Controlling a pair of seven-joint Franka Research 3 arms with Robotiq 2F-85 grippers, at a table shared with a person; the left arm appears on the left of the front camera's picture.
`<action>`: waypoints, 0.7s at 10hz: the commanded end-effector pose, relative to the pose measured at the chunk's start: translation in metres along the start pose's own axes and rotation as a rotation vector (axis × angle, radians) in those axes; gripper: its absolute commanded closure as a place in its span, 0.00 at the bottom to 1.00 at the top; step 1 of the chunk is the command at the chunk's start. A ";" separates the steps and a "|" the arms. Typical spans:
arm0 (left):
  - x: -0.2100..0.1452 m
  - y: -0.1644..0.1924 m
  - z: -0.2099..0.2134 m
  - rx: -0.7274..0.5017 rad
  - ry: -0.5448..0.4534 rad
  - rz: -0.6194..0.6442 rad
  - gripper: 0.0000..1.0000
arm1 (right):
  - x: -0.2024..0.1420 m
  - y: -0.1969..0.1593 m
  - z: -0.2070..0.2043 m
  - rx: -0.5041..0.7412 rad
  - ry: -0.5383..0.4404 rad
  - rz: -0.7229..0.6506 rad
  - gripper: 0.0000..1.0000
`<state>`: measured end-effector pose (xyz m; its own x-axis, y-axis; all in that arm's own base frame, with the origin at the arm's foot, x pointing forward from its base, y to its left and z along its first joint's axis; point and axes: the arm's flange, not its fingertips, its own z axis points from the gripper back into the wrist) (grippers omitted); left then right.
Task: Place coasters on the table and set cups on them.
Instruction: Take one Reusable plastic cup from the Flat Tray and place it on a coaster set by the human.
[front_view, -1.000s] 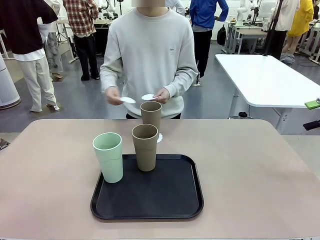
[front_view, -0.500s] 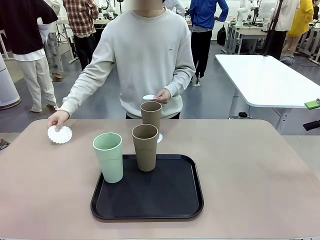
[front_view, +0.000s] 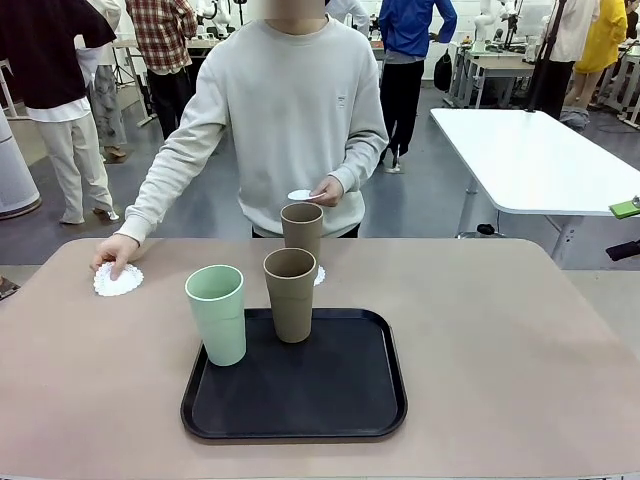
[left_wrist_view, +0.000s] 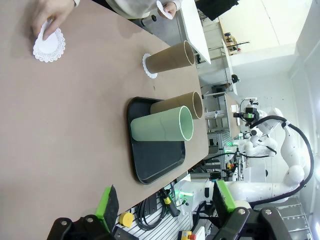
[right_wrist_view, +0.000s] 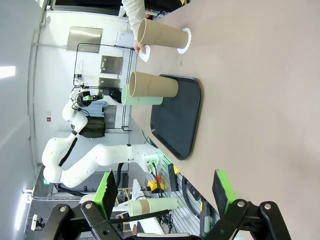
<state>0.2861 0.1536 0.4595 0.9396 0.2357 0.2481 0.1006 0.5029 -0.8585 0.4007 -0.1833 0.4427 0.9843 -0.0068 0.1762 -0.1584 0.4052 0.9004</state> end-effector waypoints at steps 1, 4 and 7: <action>-0.001 0.002 0.000 -0.012 -0.006 -0.014 0.00 | 0.001 0.000 0.001 -0.002 -0.010 0.009 0.00; -0.001 0.002 0.000 -0.012 -0.006 -0.014 0.00 | 0.001 0.000 0.001 -0.002 -0.010 0.009 0.00; -0.001 0.002 0.000 -0.012 -0.006 -0.014 0.00 | 0.001 0.000 0.001 -0.002 -0.010 0.009 0.00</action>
<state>0.2861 0.1536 0.4595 0.9396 0.2356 0.2481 0.1006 0.5029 -0.8585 0.4007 -0.1833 0.4427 0.9843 -0.0068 0.1762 -0.1584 0.4052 0.9004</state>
